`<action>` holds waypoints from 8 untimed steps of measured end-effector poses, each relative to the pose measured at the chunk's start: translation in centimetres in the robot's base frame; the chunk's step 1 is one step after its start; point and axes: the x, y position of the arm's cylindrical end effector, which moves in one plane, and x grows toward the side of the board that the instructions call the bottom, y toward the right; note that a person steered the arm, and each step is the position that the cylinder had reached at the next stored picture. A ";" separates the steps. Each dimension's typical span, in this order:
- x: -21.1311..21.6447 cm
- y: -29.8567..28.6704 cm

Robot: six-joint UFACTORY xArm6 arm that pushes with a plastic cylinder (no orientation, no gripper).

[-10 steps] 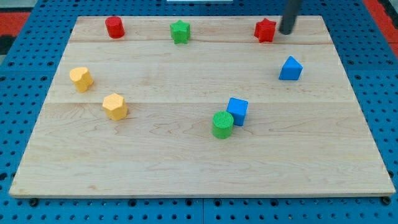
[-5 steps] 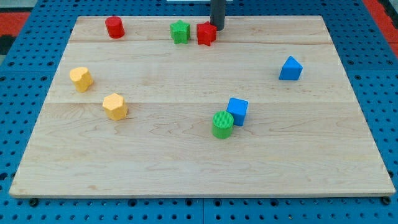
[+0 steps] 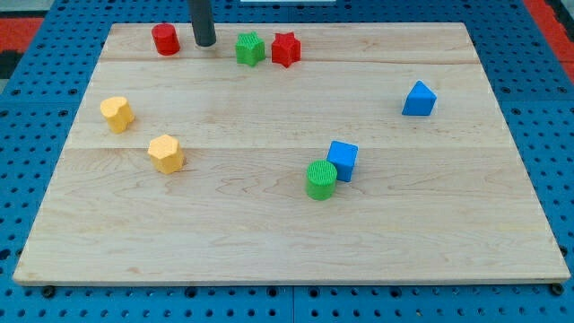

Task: Move red star and red circle in to green star

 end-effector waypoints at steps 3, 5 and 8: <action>5.1 -1.7; 7.4 -11.1; 7.4 -14.3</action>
